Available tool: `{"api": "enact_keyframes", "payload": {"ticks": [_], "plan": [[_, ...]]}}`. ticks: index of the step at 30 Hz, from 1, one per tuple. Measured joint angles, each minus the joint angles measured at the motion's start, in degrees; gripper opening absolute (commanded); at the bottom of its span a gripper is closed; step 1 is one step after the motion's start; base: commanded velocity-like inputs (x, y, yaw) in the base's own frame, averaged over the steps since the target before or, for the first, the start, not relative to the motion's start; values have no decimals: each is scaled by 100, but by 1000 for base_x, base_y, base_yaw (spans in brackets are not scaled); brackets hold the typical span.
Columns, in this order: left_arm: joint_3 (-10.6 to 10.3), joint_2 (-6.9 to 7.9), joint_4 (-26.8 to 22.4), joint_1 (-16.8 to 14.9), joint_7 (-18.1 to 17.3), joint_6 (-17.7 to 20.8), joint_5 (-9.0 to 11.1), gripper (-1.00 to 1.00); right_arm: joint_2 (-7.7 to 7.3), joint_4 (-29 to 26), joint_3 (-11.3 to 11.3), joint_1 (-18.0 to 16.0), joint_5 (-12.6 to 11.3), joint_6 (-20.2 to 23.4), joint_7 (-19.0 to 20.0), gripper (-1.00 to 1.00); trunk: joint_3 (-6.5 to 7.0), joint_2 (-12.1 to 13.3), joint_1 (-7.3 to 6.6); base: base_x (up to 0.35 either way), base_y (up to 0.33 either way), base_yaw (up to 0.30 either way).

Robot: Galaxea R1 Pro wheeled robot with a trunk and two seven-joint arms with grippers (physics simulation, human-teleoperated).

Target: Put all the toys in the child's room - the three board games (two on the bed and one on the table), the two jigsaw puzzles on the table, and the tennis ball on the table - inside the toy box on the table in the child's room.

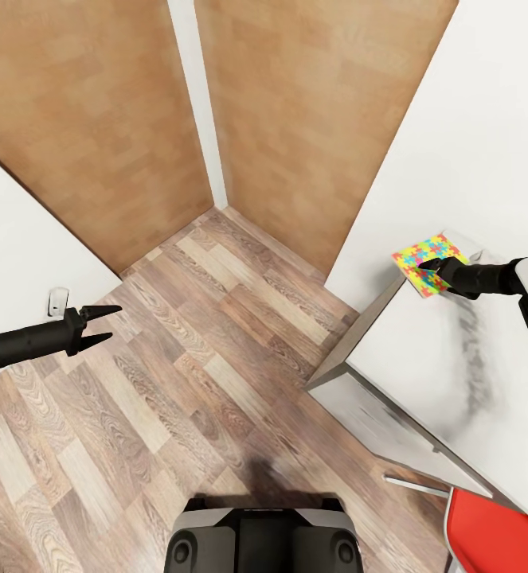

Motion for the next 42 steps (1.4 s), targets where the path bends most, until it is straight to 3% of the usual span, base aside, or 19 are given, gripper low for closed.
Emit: {"api": "enact_keyframes", "payload": {"ticks": [10, 13, 16, 17, 20, 21, 24, 25, 26, 29, 30, 31, 32, 35, 37, 42], "plan": [[-30, -18, -6, 5, 0, 0, 0, 100, -42, -66, -3, 6, -8, 16, 4, 100, 0, 0, 0, 0, 0, 0], [-49, -92, -5, 31, 4, -6, -7, 100, -143, -349, -4, 72, -23, 73, 63, 100, 0, 0, 0, 0, 0, 0], [-59, -290, 16, 49, 7, -12, -124, 100, -386, -988, -17, 338, -43, 216, 176, 100, 0, 0, -1, 0, 0, 0], [-60, -293, 17, 48, 6, -12, -126, 100, -389, -996, -17, 342, -45, 218, 178, 100, 0, 0, 0, 0, 0, 0], [-34, -569, 79, 48, -11, -20, -410, 100, -652, -1859, -177, 695, -85, 350, 260, 100, 0, 0, -1, 0, 0, 0], [-34, -572, 80, 46, -11, -20, -412, 100, -654, -1869, -180, 700, -86, 352, 261, 100, 0, 0, 0, 0, 0, 0], [-17, -887, 175, 27, -32, -93, -732, 100, -806, -2719, -549, 1063, -136, 423, 287, 100, 0, -1, -1, 0, 0, 0], [-20, -1005, 213, 18, -37, -145, -831, 100, -837, -2980, -699, 1186, -148, 445, 292, 100, 0, -1, -1, 0, 0, 0], [-21, -1009, 215, 17, -37, -147, -835, 100, -838, -2989, -704, 1190, -148, 446, 292, 100, 0, 0, 0, 0, 0, 0], [-31, -1377, 310, -26, -46, -366, -1136, 100, -904, -3603, -1082, 1492, -173, 496, 303, 100, 0, 0, 0, 0, 0, 0], [-31, -1381, 311, -28, -46, -368, -1141, 100, -905, -3609, -1085, 1496, -174, 496, 303, 100, 0, 0, 0, 0, 0, 0], [-32, -1496, 330, -45, -49, -444, -1241, 100, -925, -3736, -1172, 1565, -178, 514, 308, 100, 0, 0, 0, 0, 0, 0], [-33, -1500, 331, -47, -49, -446, -1247, 100, -925, -3740, -1175, 1568, -180, 515, 308, 100, 0, 0, 0, 0, 0, 0], [-37, -1723, 359, -80, -54, -582, -1432, 100, -954, -3926, -1307, 1670, -187, 581, 318, 100, 0, 0, 0, 0, 0, 0], [27, -1658, 294, -145, -73, -636, -1357, 100, -895, -3990, -1242, 1605, -234, 561, 381, 100, 0, 0, 0, 0, 0, 0], [185, -1501, 163, -141, -94, -640, -1242, 100, -917, -4151, -1205, 1444, -237, 560, 361, 100, 0, 0, 0, 0, 0, 0]]}}
